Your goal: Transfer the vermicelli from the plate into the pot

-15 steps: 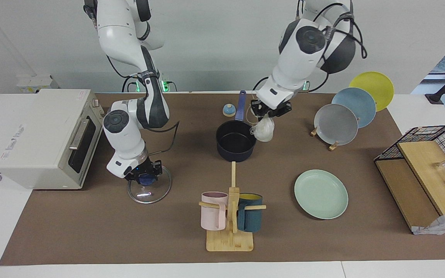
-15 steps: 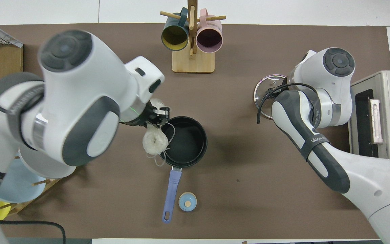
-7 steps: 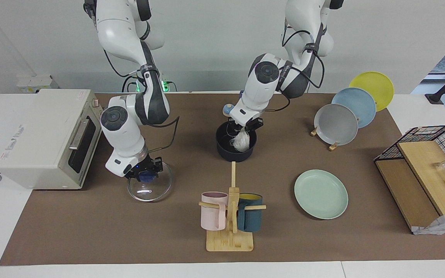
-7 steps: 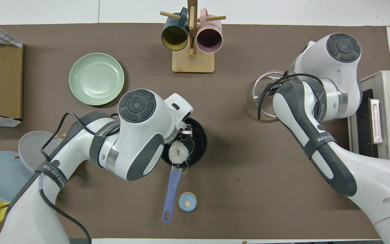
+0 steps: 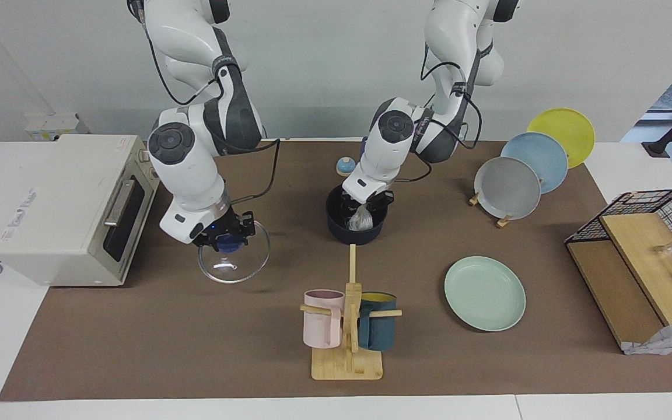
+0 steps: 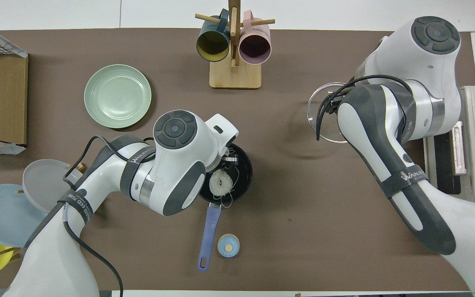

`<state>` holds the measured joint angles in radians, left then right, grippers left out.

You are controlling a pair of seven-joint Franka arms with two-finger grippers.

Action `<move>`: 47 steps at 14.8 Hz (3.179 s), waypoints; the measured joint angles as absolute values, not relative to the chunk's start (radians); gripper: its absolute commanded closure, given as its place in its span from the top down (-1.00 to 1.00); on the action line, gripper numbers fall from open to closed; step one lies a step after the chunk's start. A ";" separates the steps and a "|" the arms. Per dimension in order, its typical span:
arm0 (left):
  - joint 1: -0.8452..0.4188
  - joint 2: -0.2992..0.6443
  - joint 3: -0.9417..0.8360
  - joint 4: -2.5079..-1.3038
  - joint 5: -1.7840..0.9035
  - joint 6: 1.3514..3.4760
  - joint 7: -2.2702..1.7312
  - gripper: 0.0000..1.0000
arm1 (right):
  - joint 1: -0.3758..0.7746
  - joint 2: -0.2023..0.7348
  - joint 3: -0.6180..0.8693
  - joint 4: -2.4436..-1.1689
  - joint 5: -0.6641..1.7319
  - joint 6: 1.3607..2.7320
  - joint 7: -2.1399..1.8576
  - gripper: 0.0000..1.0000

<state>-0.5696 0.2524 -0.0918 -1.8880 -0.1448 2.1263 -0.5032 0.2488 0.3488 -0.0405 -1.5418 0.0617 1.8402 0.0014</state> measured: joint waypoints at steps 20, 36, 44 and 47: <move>-0.266 -0.042 0.073 -1.644 0.020 1.587 -0.143 1.00 | 0.725 0.452 -0.029 -1.475 -0.046 1.907 0.811 -0.34; -0.032 -0.033 -0.106 -1.574 -0.027 1.439 -0.158 1.00 | 0.758 0.448 -0.011 -1.494 -0.045 1.906 0.907 -0.34; -0.007 -0.029 -0.116 -1.577 -0.032 1.449 -0.158 1.00 | 0.760 0.436 -0.004 -1.504 -0.045 1.887 0.913 -0.34; -0.007 -0.029 -0.118 -1.577 -0.032 1.449 -0.158 1.00 | 0.759 0.418 -0.005 -1.537 -0.045 1.881 0.913 -0.34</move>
<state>-0.0071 -0.0285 -0.1184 -1.5767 -0.0322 1.4488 -0.1578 0.7588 0.4181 -0.0047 -1.5366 -0.0453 1.8807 0.9132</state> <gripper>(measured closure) 0.000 0.339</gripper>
